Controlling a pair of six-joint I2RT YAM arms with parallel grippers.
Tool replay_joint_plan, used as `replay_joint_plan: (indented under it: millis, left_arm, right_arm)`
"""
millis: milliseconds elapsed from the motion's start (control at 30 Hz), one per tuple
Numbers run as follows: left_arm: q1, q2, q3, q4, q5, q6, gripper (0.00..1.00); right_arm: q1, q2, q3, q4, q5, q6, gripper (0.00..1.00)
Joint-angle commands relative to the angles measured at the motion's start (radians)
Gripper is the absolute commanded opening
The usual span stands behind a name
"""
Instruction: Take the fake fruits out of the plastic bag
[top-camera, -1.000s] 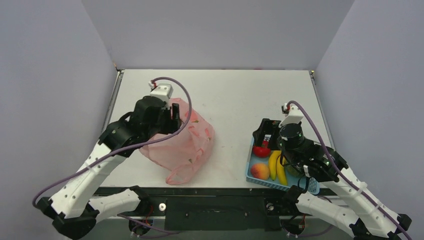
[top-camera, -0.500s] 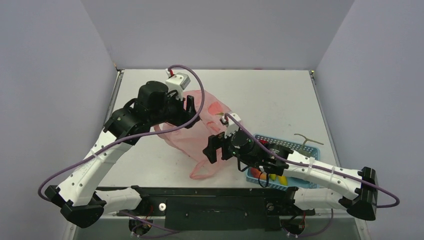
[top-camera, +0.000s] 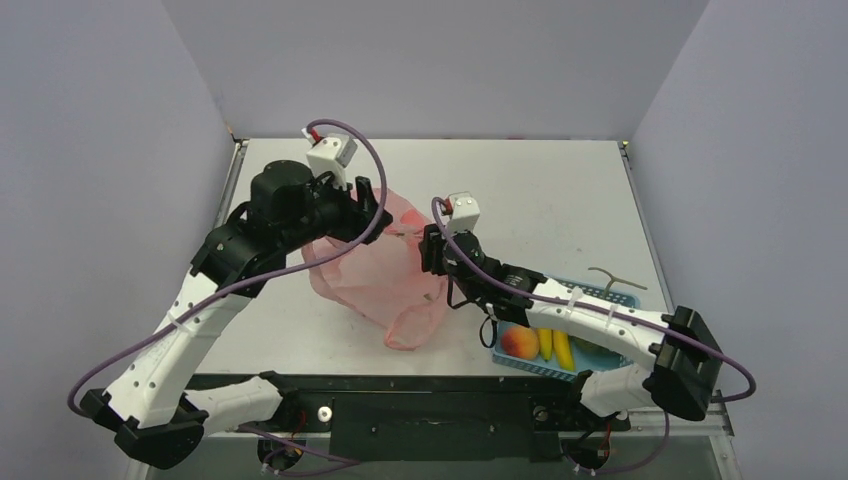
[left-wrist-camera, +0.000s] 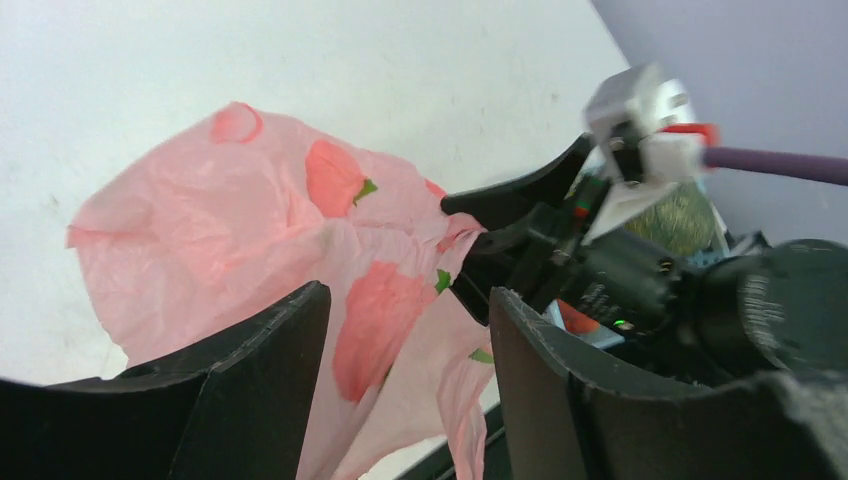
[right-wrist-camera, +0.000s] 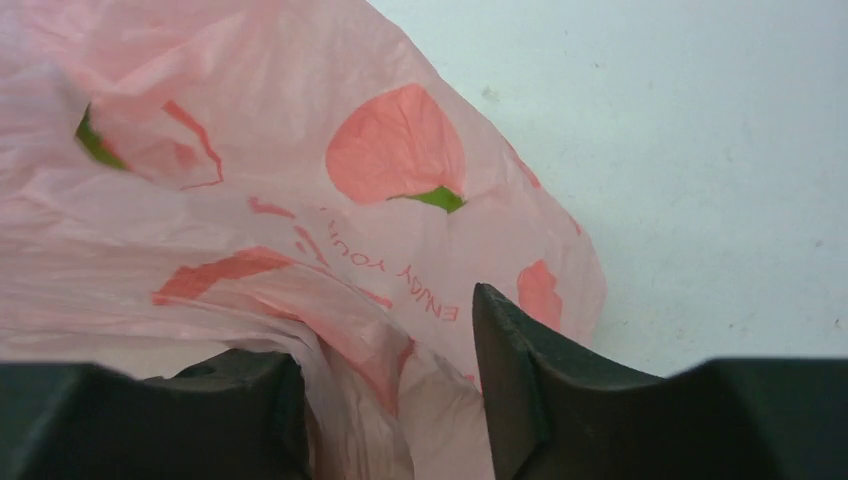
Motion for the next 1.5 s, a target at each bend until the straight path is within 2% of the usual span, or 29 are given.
replay_joint_plan:
  millis: [0,33,100,133,200,300,333,433,533,567,633,667,700,733,800,867,1033,1133,1300,1467]
  left_arm:
    - [0.016,-0.141,-0.076,0.316,-0.119,0.030,0.57]
    - [0.016,-0.158,-0.102,0.411,-0.140,0.033,0.57]
    - [0.015,-0.211,-0.182,0.568,-0.202,0.046,0.57]
    - [0.015,-0.240,-0.220,0.634,-0.251,0.047,0.57]
    - [0.015,-0.262,-0.223,0.646,-0.350,0.035,0.58]
    - [0.016,-0.266,-0.126,0.538,-0.493,-0.013,0.60]
    - [0.016,-0.267,-0.102,0.454,-0.546,-0.024,0.60]
    - [0.016,-0.301,-0.012,0.303,-0.601,-0.093,0.62]
    - [0.016,-0.368,-0.005,0.186,-0.599,-0.166,0.64]
    - [0.016,-0.407,-0.017,0.169,-0.593,-0.208,0.64]
    - [0.014,-0.469,-0.046,0.130,-0.569,-0.267,0.65]
    - [0.013,-0.487,-0.056,0.111,-0.563,-0.302,0.65]
    - [0.012,-0.521,-0.078,0.104,-0.547,-0.317,0.65]
    - [0.010,-0.537,-0.088,0.094,-0.538,-0.342,0.66]
    - [0.007,-0.572,-0.107,0.081,-0.503,-0.362,0.66]
    - [0.001,-0.584,-0.108,0.051,-0.479,-0.377,0.67]
    - [-0.007,-0.572,-0.075,-0.002,-0.409,-0.379,0.67]
    - [-0.009,-0.565,-0.043,-0.011,-0.377,-0.379,0.67]
    - [-0.011,-0.573,0.007,-0.013,-0.335,-0.379,0.67]
    - [-0.013,-0.569,0.085,0.003,-0.321,-0.358,0.67]
  right_arm:
    - [-0.043,0.076,-0.033,0.125,-0.084,0.043,0.35]
    - [-0.042,0.089,-0.035,0.137,-0.095,0.044,0.22]
    - [-0.031,0.093,-0.043,0.155,-0.108,0.047,0.13]
    - [-0.030,0.094,-0.044,0.157,-0.094,0.052,0.12]
    - [-0.041,0.093,-0.026,0.134,-0.055,0.072,0.11]
    - [-0.085,0.109,0.031,0.070,-0.025,0.088,0.11]
    - [-0.108,0.115,0.075,0.043,-0.012,0.086,0.11]
    - [-0.135,0.157,0.185,-0.070,0.045,0.026,0.13]
    - [-0.143,0.213,0.335,-0.154,0.104,-0.064,0.15]
    - [-0.141,0.221,0.358,-0.187,0.112,-0.106,0.16]
    - [-0.135,0.239,0.414,-0.230,0.105,-0.160,0.32]
    - [-0.133,0.254,0.447,-0.250,0.073,-0.177,0.44]
    - [-0.128,0.261,0.469,-0.301,0.052,-0.182,0.50]
    - [-0.124,0.262,0.470,-0.334,0.042,-0.186,0.62]
    - [-0.106,0.246,0.450,-0.360,-0.001,-0.188,0.74]
    - [-0.072,0.206,0.416,-0.382,0.007,-0.176,0.81]
    - [-0.008,0.060,0.355,-0.473,0.063,-0.103,0.85]
    - [-0.005,-0.089,0.352,-0.557,0.067,-0.047,0.85]
    - [-0.004,-0.323,0.417,-0.707,0.118,-0.031,0.86]
    - [-0.003,-0.484,0.528,-0.816,0.167,-0.039,0.86]
